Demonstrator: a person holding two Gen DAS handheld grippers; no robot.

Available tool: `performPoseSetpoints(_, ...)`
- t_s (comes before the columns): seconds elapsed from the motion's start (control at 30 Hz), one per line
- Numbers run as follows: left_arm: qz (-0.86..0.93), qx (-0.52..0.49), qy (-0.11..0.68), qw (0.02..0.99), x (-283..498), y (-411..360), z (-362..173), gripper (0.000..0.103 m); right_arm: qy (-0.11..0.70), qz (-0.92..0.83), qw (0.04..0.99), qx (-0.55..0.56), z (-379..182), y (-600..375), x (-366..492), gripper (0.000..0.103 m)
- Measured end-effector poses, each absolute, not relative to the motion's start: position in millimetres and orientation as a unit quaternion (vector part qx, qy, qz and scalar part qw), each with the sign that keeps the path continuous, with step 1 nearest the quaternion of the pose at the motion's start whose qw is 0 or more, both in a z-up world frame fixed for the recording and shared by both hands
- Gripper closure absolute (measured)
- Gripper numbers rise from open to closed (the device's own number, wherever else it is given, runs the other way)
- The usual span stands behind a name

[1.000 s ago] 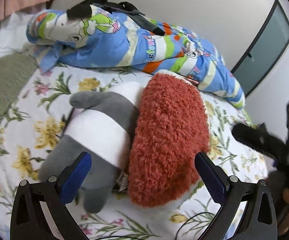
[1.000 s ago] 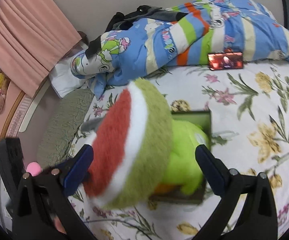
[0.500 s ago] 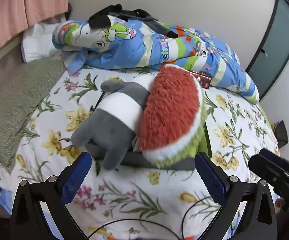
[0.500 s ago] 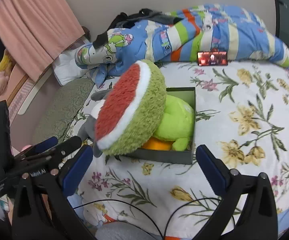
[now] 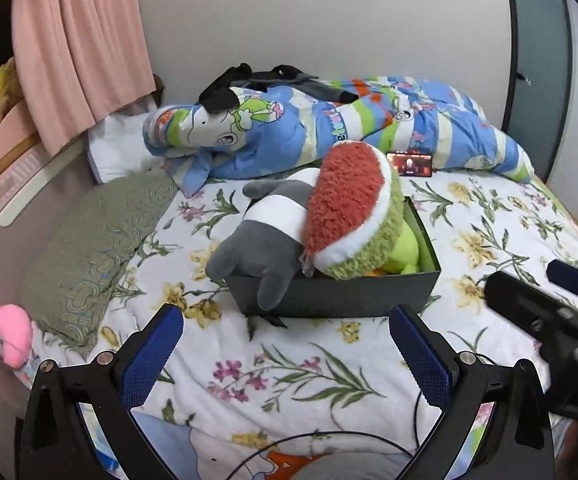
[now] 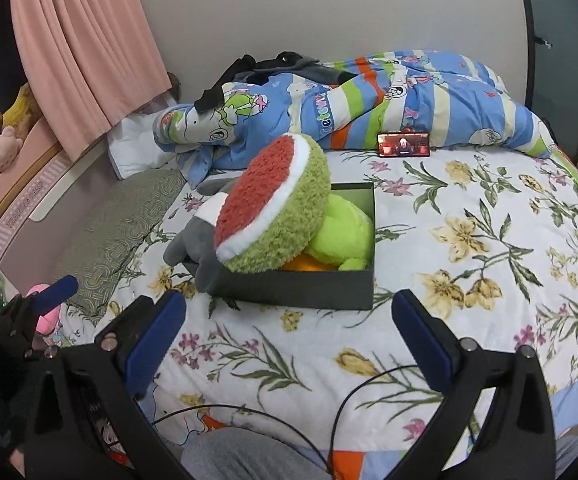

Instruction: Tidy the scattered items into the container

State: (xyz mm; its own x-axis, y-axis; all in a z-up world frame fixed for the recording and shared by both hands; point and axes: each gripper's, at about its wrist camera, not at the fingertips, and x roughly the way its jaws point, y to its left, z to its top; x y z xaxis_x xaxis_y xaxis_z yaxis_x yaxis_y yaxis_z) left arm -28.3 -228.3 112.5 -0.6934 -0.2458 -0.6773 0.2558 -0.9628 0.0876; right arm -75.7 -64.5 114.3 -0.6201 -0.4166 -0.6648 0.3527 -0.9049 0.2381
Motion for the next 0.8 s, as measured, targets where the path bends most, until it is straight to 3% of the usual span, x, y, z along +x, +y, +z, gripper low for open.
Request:
performPoseSetpoints(0.23, -0.911, 0.381, -0.041, 0.154, -20.7, -228.7, 82.4, 0.000, 0.013, -0.914, 0.207, 0.349, 92.7, -86.8, -52.7, 0.000)
performPoseSetpoints(0.43, -0.906, 0.395, 0.018, 0.150, -25.3, -261.0, 56.2, 0.000, -0.036, -0.898, 0.205, 0.389, 63.7, -93.7, -66.5, 0.000)
performPoseSetpoints(0.63, -0.888, 0.438, -0.013, 0.139, -38.1, -271.3, 7.4, 0.000, 0.005, -0.900, 0.191, 0.391, 41.7, -126.5, -76.7, 0.000)
performPoseSetpoints(0.8, -0.880, 0.453, 0.014, 0.140, -40.8, -293.2, -15.7, 0.000, -0.003, -0.905, 0.188, 0.382, 28.3, -144.2, -82.4, 0.000)
